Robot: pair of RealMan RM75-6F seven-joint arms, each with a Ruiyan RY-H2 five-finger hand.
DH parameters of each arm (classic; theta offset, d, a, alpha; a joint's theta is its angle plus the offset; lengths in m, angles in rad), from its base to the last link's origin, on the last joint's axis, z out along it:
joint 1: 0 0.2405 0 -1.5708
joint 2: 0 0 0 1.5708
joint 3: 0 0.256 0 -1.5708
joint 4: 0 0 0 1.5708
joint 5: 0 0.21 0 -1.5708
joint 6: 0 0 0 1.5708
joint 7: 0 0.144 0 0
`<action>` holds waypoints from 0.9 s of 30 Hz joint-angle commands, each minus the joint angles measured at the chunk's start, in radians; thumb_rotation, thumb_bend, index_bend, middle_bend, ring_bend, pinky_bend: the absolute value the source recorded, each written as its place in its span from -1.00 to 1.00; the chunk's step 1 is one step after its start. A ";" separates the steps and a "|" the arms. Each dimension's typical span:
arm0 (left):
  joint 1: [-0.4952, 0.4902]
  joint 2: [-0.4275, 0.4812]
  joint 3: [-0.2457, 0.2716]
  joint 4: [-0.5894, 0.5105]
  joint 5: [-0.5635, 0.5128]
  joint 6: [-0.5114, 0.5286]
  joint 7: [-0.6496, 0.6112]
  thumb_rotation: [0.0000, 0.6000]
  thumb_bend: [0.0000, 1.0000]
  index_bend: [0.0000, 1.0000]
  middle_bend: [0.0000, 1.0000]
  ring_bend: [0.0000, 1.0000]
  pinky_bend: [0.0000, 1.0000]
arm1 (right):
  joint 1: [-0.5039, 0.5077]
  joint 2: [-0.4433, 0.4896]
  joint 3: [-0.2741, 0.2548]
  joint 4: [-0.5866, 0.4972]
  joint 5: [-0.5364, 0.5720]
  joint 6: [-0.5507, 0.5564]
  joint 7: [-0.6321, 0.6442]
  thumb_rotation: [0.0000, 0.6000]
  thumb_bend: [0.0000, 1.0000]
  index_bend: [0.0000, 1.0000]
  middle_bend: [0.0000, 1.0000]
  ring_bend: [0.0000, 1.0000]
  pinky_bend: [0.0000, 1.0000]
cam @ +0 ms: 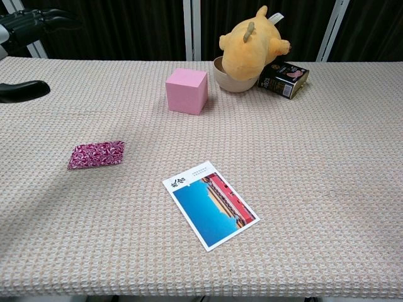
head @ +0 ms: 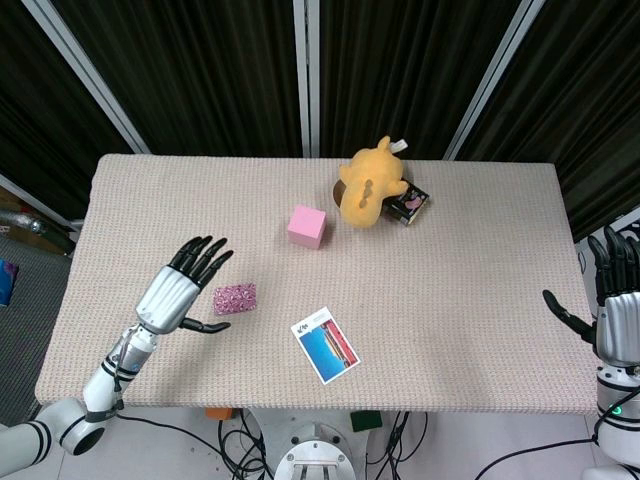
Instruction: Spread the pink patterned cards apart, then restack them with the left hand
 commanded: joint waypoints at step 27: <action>-0.050 0.141 0.067 -0.279 -0.306 -0.468 0.294 1.00 0.46 -0.80 0.81 0.78 0.76 | -0.002 -0.001 -0.010 0.006 0.020 -0.039 -0.003 1.00 -0.13 -1.00 -1.00 -1.00 -1.00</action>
